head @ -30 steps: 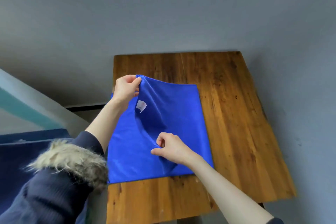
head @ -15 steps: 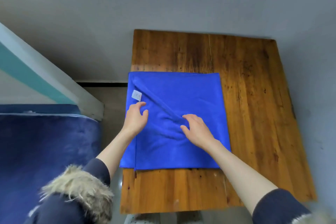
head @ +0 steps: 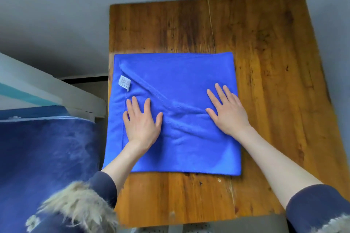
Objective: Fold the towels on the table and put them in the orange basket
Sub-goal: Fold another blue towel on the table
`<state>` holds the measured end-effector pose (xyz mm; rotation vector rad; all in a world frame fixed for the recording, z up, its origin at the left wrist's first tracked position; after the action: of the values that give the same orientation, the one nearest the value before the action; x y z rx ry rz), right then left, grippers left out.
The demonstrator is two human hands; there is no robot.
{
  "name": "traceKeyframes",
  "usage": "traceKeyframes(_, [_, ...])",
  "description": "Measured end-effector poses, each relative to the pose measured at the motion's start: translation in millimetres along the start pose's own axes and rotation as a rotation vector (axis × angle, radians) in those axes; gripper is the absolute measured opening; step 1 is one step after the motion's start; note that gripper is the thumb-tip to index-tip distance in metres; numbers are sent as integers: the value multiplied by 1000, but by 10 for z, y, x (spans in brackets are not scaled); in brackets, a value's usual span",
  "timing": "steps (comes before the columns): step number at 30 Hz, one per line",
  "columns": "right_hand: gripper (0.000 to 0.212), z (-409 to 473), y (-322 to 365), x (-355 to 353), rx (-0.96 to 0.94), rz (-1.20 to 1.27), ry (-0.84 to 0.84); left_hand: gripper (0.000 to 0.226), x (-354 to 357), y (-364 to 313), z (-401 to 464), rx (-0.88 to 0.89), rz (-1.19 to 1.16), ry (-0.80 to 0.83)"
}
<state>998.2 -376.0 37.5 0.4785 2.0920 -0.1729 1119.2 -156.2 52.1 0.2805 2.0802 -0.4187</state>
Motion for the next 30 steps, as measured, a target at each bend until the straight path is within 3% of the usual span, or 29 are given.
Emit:
traceKeyframes(5, [64, -443, -468, 111, 135, -17, 61, 59, 30, -620, 139, 67, 136, 26])
traceKeyframes(13, [47, -1365, -1078, 457, 318, 192, 210, 68, 414, -1811, 29, 424, 236, 173])
traceKeyframes(18, [34, -1521, -1233, 744, 320, 371, 497, 74, 629, -2049, -142, 607, 313, 254])
traceKeyframes(22, [44, -1470, -1271, 739, 360, 491, 679, 70, 675, -2065, -295, 703, 277, 297])
traceKeyframes(25, [39, -1146, -1454, 410, 402, 548, 400, 61, 482, -2029, -322, 711, 88, 232])
traceKeyframes(28, [19, -783, -1676, -59, 406, 669, -4, 56, 172, -1829, -190, 599, -30, 32])
traceKeyframes(30, [18, -518, -1759, -309, 340, 739, -178, 54, 0, -1617, -69, 487, -37, -75])
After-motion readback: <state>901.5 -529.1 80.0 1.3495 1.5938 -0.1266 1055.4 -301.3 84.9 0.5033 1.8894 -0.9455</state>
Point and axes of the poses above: each hand's wrist, its own z-axis towards the middle knuckle, its own x-axis out of the palm, y = z × x, the point moved 8 cm from there along z, towards the middle knuckle, and after that the axes turned 11 degrees about y, right-handed, at the moved point
